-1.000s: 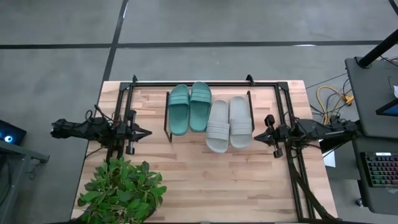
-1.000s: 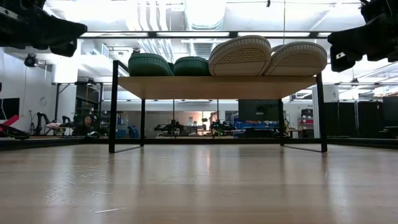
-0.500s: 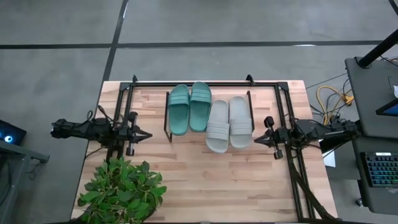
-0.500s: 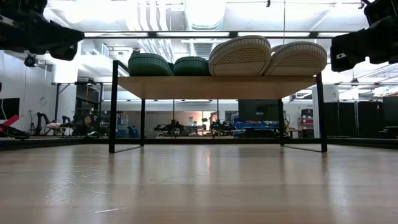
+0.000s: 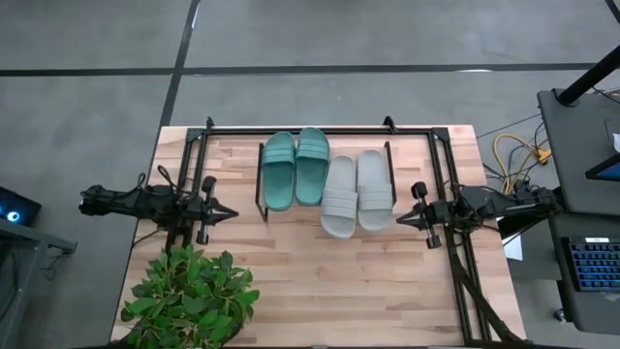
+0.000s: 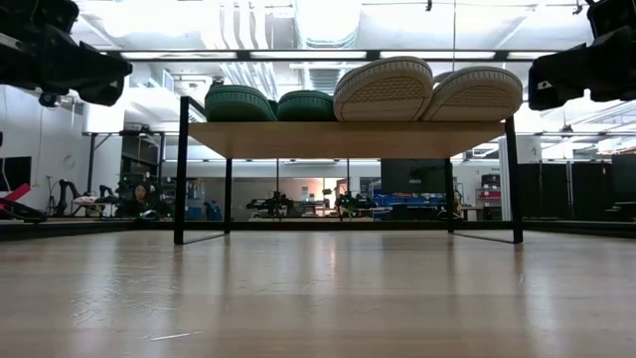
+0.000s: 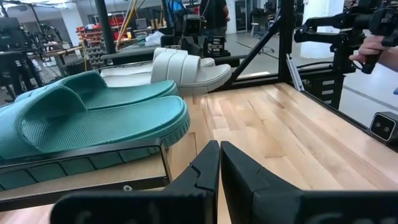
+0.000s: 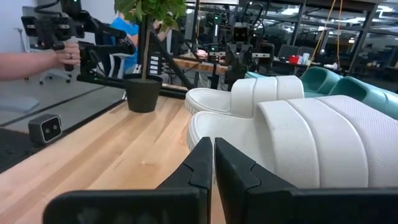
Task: Pick and place slides into the shelf
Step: Return to Home Position
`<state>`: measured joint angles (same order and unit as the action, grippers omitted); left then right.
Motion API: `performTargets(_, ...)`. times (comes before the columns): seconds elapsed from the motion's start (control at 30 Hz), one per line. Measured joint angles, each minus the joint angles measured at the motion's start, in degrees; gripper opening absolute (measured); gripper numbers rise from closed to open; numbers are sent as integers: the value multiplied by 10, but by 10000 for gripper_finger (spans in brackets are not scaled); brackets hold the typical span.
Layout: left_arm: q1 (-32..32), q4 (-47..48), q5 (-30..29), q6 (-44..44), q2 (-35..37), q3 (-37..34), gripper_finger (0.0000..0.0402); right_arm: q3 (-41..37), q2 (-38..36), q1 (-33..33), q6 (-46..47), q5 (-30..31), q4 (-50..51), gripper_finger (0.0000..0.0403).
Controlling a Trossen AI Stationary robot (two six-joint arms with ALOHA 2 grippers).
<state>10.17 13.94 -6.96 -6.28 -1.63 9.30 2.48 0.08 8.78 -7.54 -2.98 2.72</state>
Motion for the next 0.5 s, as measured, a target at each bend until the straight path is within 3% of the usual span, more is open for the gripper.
performTargets(0.5,0,-6,-4,0,-1,-2,0,0,1,0,0,0,0,9)
